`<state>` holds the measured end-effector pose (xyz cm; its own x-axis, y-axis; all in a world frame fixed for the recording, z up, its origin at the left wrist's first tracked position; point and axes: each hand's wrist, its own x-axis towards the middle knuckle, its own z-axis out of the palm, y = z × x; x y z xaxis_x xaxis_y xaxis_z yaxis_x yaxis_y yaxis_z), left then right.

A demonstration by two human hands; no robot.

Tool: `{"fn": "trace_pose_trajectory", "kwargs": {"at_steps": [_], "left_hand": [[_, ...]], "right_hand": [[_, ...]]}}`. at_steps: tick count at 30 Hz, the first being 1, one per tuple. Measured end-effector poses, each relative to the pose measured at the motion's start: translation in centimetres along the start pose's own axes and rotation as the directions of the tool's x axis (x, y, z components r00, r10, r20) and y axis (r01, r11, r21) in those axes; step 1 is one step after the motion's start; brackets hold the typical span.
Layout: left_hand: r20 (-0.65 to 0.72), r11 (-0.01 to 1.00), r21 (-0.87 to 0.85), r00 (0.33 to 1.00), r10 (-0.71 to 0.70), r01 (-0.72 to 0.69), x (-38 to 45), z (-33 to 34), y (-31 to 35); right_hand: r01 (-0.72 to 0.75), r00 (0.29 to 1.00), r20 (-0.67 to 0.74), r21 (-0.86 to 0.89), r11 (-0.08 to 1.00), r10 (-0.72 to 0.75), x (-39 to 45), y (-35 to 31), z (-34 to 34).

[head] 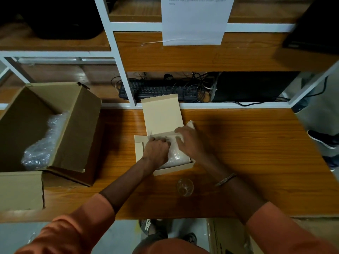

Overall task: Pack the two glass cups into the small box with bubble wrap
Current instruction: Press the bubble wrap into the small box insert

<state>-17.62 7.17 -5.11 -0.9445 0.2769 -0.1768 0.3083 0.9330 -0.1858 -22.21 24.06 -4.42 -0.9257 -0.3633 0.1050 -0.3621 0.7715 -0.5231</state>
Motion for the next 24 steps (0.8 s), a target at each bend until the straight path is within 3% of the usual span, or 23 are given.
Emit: {"fn": "trace_pose_trajectory", "kwargs": {"at_steps": [2, 4, 6, 8, 11, 16, 20, 22, 24], "left_hand": [[-0.11, 0.988, -0.157, 0.994, -0.001, -0.016, 0.7, -0.2, 0.7], [-0.139, 0.964, -0.261, 0.99, 0.018, -0.055, 1.3, -0.5, 1.8], [-0.073, 0.956, -0.287, 0.997, 0.033, -0.052, 1.8, -0.3, 2.9], [0.042, 0.95, -0.313, 0.999, 0.026, -0.012, 2.1, 0.4, 3.5], [0.128, 0.93, -0.366, 0.991, 0.025, 0.024, 1.9, 1.6, 4.2], [0.163, 0.89, -0.454, 0.986, 0.034, 0.044, 2.2, 2.4, 4.3], [0.164, 0.885, -0.464, 0.986, 0.04, 0.041, 2.5, 3.2, 3.8], [0.179, 0.897, -0.441, 0.983, 0.052, 0.033, 2.5, 3.1, 3.6], [0.2, 0.905, -0.424, 0.978, 0.062, 0.029, 2.4, 3.0, 3.5]], "right_hand": [[-0.101, 0.967, -0.218, 0.147, 0.984, 0.131, -0.3, 1.6, -1.3], [-0.304, 0.882, -0.272, 0.298, 0.905, 0.386, -1.3, 3.2, -3.1], [-0.532, 0.776, -0.143, 0.376, 0.759, 0.615, -2.2, 5.7, -3.7], [-0.711, 0.669, 0.169, 0.43, 0.557, 0.724, -2.7, 7.1, -3.7], [-0.779, 0.593, 0.473, 0.54, 0.318, 0.651, -3.0, 7.2, -3.3], [-0.809, 0.51, 0.678, 0.587, 0.027, 0.529, -2.8, 7.9, -2.8], [-0.784, 0.591, 0.659, 0.606, 0.138, 0.466, -1.4, 6.8, -3.8], [-0.764, 0.569, 0.626, 0.642, 0.061, 0.533, -0.8, 6.7, -4.1], [-0.744, 0.584, 0.597, 0.664, 0.069, 0.55, -1.3, 7.0, -5.1]]}}
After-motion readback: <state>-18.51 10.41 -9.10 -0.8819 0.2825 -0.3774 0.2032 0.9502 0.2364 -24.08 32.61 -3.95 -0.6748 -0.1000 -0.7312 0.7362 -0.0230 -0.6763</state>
